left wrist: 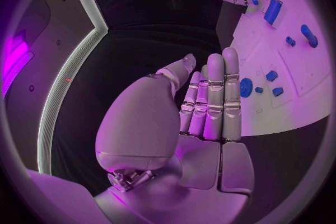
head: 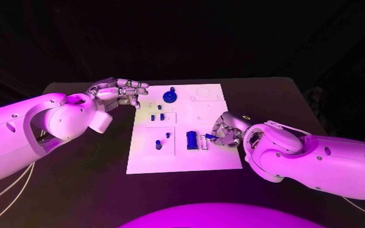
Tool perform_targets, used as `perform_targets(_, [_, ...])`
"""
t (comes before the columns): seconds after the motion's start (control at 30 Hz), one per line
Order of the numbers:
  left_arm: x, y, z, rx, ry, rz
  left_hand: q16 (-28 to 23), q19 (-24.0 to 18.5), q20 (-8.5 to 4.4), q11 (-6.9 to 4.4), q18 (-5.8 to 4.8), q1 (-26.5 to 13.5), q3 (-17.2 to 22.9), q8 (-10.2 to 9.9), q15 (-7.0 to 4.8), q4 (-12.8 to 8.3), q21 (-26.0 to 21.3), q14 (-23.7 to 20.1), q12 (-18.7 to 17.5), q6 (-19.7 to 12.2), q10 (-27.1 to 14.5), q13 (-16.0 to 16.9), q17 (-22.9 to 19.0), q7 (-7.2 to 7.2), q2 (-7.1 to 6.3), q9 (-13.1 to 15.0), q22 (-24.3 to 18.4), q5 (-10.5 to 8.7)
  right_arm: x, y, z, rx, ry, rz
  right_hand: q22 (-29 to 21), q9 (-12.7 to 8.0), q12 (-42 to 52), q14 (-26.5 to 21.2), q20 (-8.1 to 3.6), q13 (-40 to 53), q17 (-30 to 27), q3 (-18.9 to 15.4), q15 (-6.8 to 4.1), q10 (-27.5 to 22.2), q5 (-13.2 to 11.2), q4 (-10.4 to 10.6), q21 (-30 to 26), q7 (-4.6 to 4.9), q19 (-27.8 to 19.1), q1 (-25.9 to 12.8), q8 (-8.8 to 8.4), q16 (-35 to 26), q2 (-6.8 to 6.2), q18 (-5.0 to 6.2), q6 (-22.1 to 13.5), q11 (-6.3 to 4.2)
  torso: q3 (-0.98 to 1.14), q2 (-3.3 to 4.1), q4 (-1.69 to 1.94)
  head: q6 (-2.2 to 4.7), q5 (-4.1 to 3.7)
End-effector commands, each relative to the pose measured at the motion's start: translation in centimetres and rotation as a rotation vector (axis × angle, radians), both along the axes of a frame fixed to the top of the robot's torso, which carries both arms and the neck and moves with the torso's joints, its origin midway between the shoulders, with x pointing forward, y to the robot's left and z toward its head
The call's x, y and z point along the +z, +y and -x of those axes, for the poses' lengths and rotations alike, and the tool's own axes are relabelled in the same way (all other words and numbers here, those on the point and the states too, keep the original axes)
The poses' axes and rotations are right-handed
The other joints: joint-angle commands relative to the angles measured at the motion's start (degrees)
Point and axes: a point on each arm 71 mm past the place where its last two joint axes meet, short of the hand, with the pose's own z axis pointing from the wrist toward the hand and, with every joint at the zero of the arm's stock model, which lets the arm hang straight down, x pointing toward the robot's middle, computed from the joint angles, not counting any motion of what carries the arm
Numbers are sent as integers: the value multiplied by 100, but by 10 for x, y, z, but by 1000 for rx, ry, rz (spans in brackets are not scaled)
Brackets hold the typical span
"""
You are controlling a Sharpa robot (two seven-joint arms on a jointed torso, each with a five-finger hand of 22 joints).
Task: Assemble the parts on the task board
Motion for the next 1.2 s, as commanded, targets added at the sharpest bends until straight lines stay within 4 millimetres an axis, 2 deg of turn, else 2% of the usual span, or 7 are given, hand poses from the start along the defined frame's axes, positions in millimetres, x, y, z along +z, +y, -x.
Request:
perform_targets(0.03, [1,-4,1,-23,-4,9,-8,-37,-14,10,117,-19,-33,33,2,-14,-30,-41,30,-43,-38,-6,-10,0,35,-7,-8,-2,-5,4,0,-7,46,-26,1482,78,22,491,-17,406,1035,15,-21,49,18,110,12,-16,566,-229,22,33,-57,-107,62,-5,5,4,-2,-3,-5])
perform_targets(0.23, [1,-4,1,-24,-3,9,-6,-37,-14,11,118,-14,-30,36,2,-17,-32,-43,34,-47,-44,-7,-15,2,41,-9,-10,-2,-12,10,-1,5,86,-21,1485,117,55,493,-18,431,1040,19,-26,80,-18,238,22,-29,570,-589,49,36,-91,-109,128,-12,4,7,0,-12,-7])
perform_targets(0.33, [1,-4,1,-25,-3,9,-6,-37,-14,11,118,-14,-30,36,2,-17,-32,-43,34,-47,-44,-7,-15,2,41,-9,-10,-2,-15,13,-1,13,103,-15,1490,145,82,495,-23,452,1050,-57,-31,99,202,238,39,-39,576,-856,68,42,-92,-113,171,-19,6,6,-7,-19,3])
perform_targets(0.47, [1,-4,1,-26,-3,9,-6,-37,-14,11,118,-14,-30,36,2,-17,-32,-43,34,-47,-44,-7,-15,2,41,-9,-10,-2,-18,14,-2,17,118,-2,1491,162,100,496,-27,467,1053,-90,-38,111,235,242,43,-49,578,-956,81,44,-76,-114,197,-27,4,6,-4,-24,2])
perform_targets(0.57, [1,-4,1,-27,-4,8,-6,-37,-14,11,118,-14,-30,36,2,-17,-32,-43,34,-47,-44,-7,-15,2,41,-9,-10,-2,-20,14,-2,18,125,6,1492,171,110,496,-30,475,1054,-100,-42,118,244,240,46,-57,579,-990,91,44,-62,-115,213,-33,9,6,-9,-26,36])
perform_targets(1.13, [1,-4,2,-34,-2,2,-5,-37,-14,12,118,-12,-31,38,2,-19,-34,-45,38,-50,-49,-7,-18,3,41,-10,-11,-2,-22,17,-3,17,123,19,1486,212,103,493,-44,475,1038,-183,-57,121,264,251,27,-73,572,-1226,118,34,-6,-110,244,-48,2,4,-5,-29,5])
perform_targets(1.2, [1,-4,2,-34,-2,2,-5,-37,-14,12,118,-12,-31,38,2,-19,-34,-45,38,-50,-49,-7,-18,3,41,-10,-11,-2,-22,17,-4,16,120,16,1486,225,101,492,-47,476,1036,-249,-56,122,408,243,25,-73,571,-1373,122,33,16,-110,248,-47,2,3,-5,-28,4])
